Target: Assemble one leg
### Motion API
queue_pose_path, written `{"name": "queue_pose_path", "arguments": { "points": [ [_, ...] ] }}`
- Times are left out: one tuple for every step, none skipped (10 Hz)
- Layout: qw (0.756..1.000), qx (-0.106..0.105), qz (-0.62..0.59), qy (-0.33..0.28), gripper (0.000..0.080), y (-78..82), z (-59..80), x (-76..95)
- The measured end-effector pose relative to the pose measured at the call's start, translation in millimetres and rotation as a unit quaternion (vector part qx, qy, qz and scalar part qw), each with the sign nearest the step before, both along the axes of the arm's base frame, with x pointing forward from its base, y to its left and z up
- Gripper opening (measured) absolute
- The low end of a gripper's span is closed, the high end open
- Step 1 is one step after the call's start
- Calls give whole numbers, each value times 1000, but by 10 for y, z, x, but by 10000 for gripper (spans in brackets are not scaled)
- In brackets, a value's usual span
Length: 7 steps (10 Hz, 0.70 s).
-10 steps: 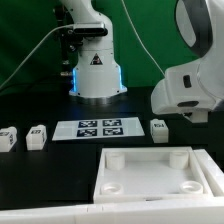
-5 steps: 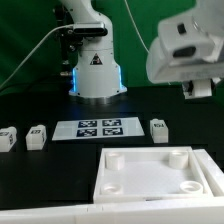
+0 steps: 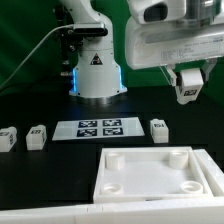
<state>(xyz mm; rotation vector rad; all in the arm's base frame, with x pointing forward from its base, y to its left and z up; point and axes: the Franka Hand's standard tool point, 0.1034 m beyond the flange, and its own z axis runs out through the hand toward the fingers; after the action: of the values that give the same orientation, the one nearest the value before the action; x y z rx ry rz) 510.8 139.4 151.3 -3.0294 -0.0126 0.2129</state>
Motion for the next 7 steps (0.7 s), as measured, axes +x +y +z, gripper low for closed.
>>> {"name": "queue_pose_path", "arguments": {
  "points": [
    [998, 3, -4, -61, 294, 2, -2, 24],
    [995, 4, -7, -103, 294, 0, -13, 8],
    [990, 7, -9, -143, 294, 10, -14, 30],
    [980, 12, -13, -196, 294, 24, -17, 53],
    [975, 14, -13, -222, 293, 20, -14, 69],
    [956, 21, -11, -292, 293, 35, 140, 311],
    [941, 29, -6, -338, 294, 142, 199, 456]
  ]
}}
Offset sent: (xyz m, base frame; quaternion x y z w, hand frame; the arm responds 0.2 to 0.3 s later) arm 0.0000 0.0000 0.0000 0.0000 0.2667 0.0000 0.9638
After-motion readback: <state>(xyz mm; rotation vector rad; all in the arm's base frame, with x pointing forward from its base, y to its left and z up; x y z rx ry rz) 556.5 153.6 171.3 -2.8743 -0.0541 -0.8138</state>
